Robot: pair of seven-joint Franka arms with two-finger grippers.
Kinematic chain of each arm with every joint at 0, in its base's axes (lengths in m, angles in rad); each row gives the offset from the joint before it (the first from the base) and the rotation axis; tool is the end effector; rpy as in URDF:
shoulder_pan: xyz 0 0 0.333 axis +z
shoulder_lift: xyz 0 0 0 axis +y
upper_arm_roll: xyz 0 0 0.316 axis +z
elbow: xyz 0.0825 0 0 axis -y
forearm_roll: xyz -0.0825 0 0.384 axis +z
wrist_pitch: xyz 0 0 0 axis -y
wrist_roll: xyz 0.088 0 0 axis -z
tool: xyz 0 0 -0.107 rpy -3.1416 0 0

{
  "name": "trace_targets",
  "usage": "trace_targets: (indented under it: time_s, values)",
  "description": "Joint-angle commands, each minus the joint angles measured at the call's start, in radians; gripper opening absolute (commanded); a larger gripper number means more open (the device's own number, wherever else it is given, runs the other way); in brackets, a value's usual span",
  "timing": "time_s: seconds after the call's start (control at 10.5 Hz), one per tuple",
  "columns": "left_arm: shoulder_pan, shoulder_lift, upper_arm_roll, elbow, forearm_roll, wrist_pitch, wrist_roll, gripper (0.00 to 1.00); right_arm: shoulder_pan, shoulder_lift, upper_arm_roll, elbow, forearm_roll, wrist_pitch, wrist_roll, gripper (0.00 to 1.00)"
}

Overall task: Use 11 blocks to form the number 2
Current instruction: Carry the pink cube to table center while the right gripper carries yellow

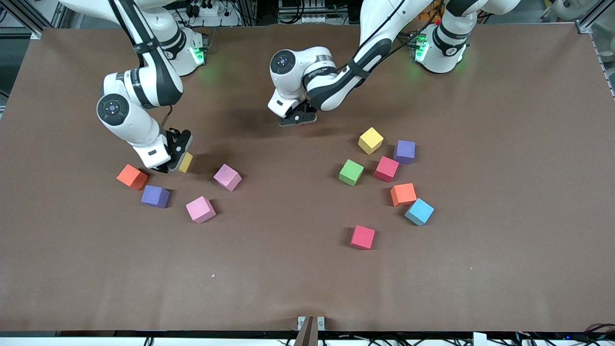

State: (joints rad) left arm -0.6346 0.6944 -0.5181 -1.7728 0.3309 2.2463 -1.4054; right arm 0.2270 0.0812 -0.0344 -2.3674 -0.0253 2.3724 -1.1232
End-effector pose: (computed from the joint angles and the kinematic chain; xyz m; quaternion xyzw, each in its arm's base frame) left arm 0.2918 -0.5755 0.1996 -0.9961 -0.0551 0.0558 0.0397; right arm 0.4871 0.0946 0.2852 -0.7849 -0.6184 0.0384 0.0083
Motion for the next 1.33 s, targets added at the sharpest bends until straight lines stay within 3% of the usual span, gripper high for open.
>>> trace_targets:
  time_s: [0.0,0.28,0.57,0.85,1.23]
  values:
    - [0.032,-0.035,-0.016,-0.036,0.033,0.019,-0.02,1.0,0.008,-0.08,-0.001,-0.015,-0.012,-0.053,-0.136,0.2]
    - [0.061,-0.111,-0.017,-0.036,0.033,0.013,-0.014,1.0,0.052,-0.075,0.001,-0.012,-0.012,-0.048,-0.182,0.2]
    - [0.125,-0.188,-0.017,-0.053,0.033,-0.029,0.014,1.0,0.234,-0.046,-0.001,0.029,-0.007,-0.048,-0.071,0.2]
    - [0.272,-0.289,-0.042,-0.141,0.028,-0.088,0.228,1.0,0.432,-0.011,-0.001,0.03,-0.007,-0.064,0.153,0.2]
    - [0.45,-0.332,-0.043,-0.23,0.016,-0.089,0.453,1.0,0.584,0.08,0.001,0.033,0.002,-0.064,0.363,0.2]
